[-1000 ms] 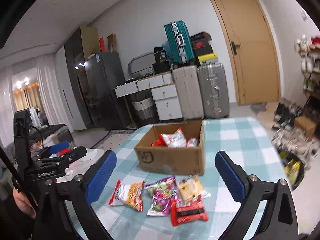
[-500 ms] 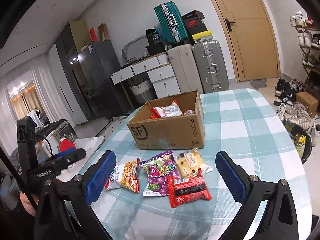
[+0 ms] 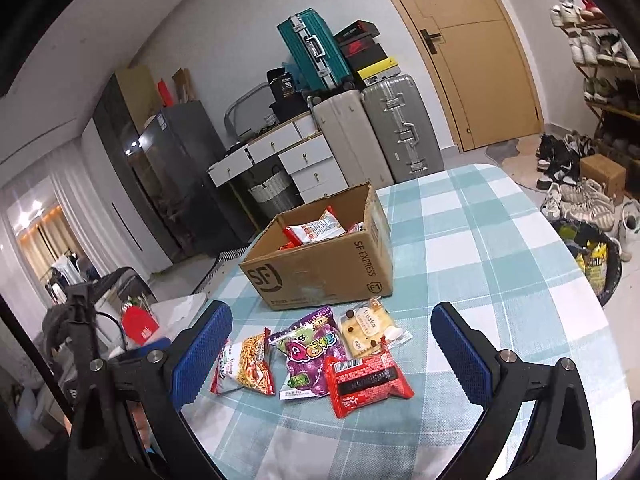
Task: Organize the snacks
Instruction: 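Withdraw both grippers from the box back toward the remaining snacks, then lower the left gripper onto the white-red noodle snack bag and grasp it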
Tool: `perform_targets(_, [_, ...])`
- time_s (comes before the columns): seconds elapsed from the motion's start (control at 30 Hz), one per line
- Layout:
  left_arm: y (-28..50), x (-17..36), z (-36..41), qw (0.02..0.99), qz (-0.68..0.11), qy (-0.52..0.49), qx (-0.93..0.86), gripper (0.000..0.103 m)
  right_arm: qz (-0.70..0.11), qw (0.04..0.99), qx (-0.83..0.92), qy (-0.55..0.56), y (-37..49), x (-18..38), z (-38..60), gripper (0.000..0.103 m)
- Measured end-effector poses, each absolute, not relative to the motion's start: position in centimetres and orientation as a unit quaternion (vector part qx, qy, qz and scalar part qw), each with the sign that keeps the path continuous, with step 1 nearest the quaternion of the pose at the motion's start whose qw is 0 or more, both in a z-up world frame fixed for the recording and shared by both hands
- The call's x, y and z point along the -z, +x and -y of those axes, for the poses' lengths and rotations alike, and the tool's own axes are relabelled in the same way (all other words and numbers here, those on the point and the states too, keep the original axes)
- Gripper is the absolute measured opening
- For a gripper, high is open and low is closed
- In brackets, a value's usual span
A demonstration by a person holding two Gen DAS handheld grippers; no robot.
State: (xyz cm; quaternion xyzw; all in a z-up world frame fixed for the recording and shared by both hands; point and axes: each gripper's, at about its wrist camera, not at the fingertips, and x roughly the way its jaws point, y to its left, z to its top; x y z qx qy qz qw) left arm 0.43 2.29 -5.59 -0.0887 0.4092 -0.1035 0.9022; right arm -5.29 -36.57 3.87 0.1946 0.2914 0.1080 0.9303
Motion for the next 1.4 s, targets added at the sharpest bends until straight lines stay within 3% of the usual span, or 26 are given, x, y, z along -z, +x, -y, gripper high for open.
perform_targets(0.47, [5.5, 10.5, -1.8, 0.855, -0.489, -0.123, 0.122, 0.102, -0.28, 0.936, -0.121, 0.177, -5.9, -4.2, 35.8, 0.101])
perform_targets(1.0, [8.1, 12.9, -2.3, 0.818, -0.515, -0.178, 0.184, 0.1, -0.282, 0.934, -0.133, 0.172, -5.7, -3.9, 35.2, 0.101])
perform_targets(1.13, [7.3, 12.8, -1.1, 0.832, -0.515, -0.117, 0.168, 0.084, -0.283, 0.934, -0.133, 0.171, -5.6, -3.8, 35.1, 0.101])
perform_targets(1.2, [7.0, 12.7, -0.8, 0.827, -0.518, -0.11, 0.19, 0.067, -0.284, 0.934, -0.134, 0.17, -5.6, -3.8, 35.1, 0.101])
perform_targets(1.27, [6.8, 12.7, -0.6, 0.826, -0.519, -0.108, 0.192, 0.066, -0.284, 0.934, -0.134, 0.169, -5.6, -3.8, 35.0, 0.101])
perform_targets(1.4, [6.4, 12.6, -0.6, 0.825, -0.521, -0.106, 0.191, 0.052, -0.284, 0.934, -0.132, 0.17, -5.5, -3.6, 35.0, 0.101])
